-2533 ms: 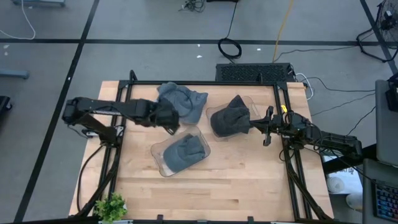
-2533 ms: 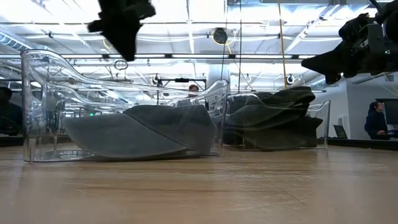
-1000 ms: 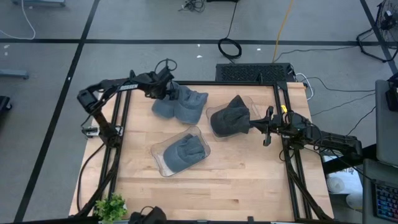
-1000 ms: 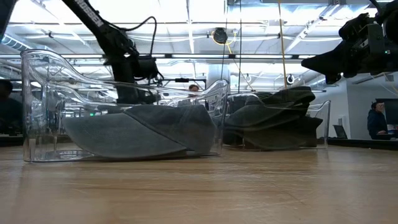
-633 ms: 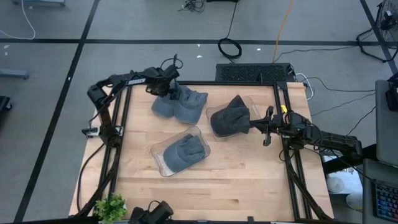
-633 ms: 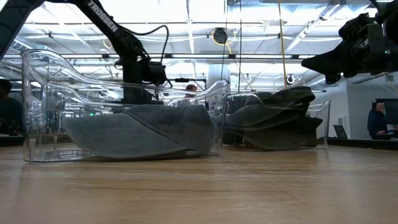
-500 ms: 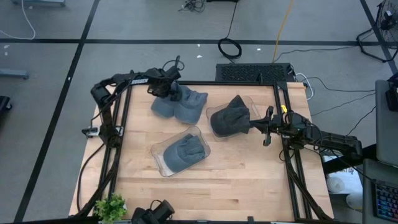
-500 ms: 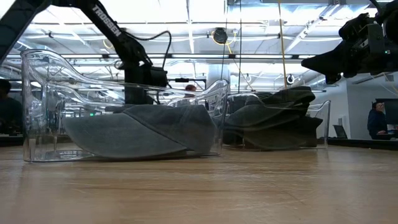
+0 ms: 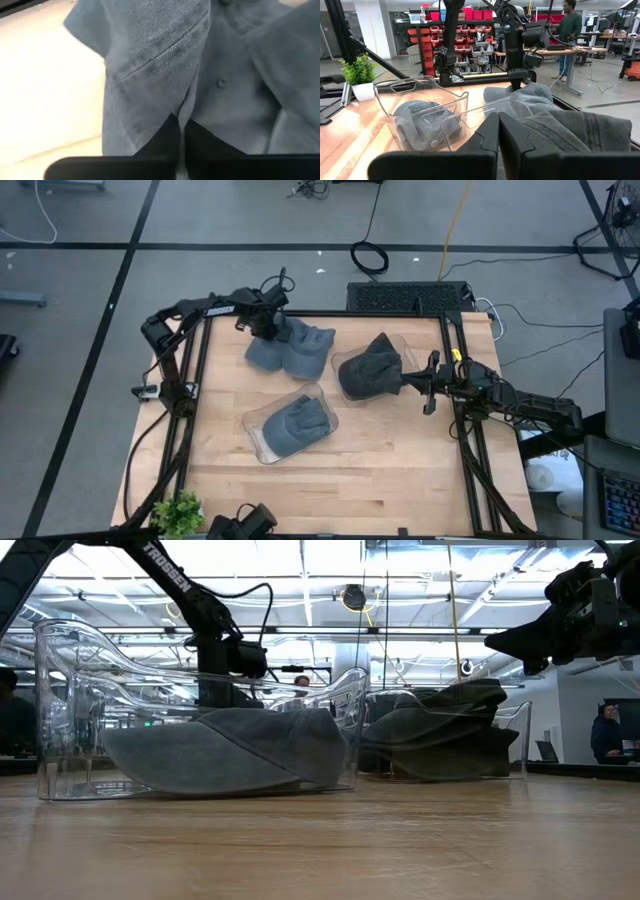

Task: Pick & Place hat
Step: Put the left blue cap into the bottom transparent bin

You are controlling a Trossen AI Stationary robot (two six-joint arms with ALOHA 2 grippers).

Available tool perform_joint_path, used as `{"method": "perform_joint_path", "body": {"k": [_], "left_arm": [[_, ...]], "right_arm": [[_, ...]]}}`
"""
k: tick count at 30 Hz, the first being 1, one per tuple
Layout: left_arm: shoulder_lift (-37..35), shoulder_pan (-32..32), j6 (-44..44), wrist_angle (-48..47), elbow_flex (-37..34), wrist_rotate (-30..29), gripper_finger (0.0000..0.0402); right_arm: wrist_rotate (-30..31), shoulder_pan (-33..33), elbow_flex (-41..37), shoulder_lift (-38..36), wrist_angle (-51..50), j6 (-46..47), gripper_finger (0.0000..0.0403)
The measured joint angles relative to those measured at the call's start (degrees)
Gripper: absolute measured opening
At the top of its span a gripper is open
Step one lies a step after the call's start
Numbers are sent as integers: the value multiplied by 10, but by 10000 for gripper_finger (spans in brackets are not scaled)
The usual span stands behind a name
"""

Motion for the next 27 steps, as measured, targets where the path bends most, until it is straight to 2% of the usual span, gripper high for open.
{"method": "perform_joint_path", "body": {"k": [6,12,19,27], "left_arm": [[-59,2,9,-19,0,-9,6],[-158,2,12,-35,0,-17,5],[-265,2,-5,-100,0,-48,4],[-347,-6,-16,-126,0,-49,4]], "right_arm": [[0,0,0,0,0,0,0],[0,0,0,0,0,0,0],[0,0,0,0,0,0,0],[0,0,0,0,0,0,0]]}}
